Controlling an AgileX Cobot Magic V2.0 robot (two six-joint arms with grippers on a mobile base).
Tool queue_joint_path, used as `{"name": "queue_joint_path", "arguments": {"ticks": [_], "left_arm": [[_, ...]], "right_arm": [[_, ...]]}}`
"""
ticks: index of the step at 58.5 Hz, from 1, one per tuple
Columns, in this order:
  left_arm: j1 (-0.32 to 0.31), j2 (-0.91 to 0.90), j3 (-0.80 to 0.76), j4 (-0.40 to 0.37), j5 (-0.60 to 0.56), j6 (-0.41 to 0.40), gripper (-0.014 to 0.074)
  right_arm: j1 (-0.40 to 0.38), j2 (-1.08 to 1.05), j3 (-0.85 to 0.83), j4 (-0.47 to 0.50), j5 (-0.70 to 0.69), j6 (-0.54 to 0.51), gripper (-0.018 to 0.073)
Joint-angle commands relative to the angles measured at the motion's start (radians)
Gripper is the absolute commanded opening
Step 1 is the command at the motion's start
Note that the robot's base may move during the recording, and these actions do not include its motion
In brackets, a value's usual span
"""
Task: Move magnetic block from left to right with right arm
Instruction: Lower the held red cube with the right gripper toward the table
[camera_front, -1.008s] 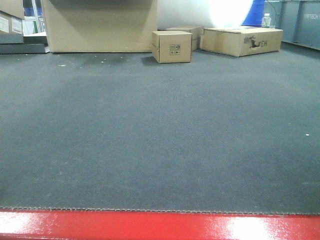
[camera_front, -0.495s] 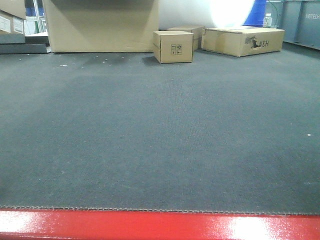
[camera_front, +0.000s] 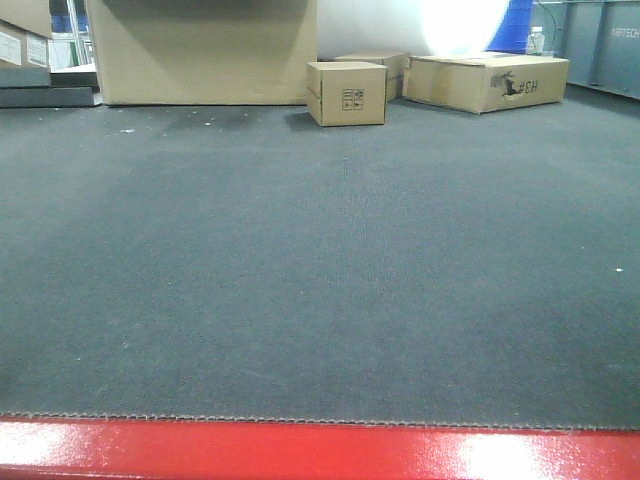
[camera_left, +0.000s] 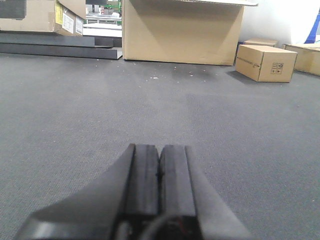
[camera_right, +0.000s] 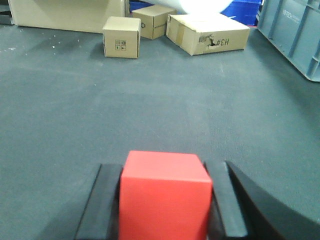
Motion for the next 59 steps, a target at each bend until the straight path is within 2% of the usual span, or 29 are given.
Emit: {"name": "queue_joint_path", "arguments": {"ticks": [1,10,20,26,35,43,59], "left_arm": [[-0.008,-0.010,0.011,-0.005,-0.091,-0.006,-0.0126],[-0.008,-0.010,0.011,-0.005,-0.091,-0.006,-0.0126],[-0.008,-0.010,0.011,-0.005,-0.091,-0.006,-0.0126],[-0.008,-0.010,0.011,-0.005,-0.091,-0.006,-0.0126],[-0.008,-0.010,0.011,-0.005,-0.091,-0.006,-0.0126],[-0.008,-0.010,0.011,-0.005,-0.091,-0.006,-0.0126],[-0.008,-0.010,0.011,-0.005,-0.091,-0.006,-0.0126]], "right_arm": [[-0.005,0.053,-0.037,0.006,-0.128,-0.008,0.0222],[-0.005,0.223,-0.107,0.065,-0.166,-0.022,0.0222],[0.011,0.475,-0.226,0.194,-0.189,-0.192,0.0222],[0.080,0.623,-0.311,0.260,-0.194,-0.271,0.0222],[0.203,0.850,-0.453,0.270,-0.167,-0.293,0.0222],[0.277,1.053,-0.581,0.270,-0.136,-0.300,0.0222],[0.333,1.413,-0.818,0.287,-0.004,-0.300,0.0222]]}}
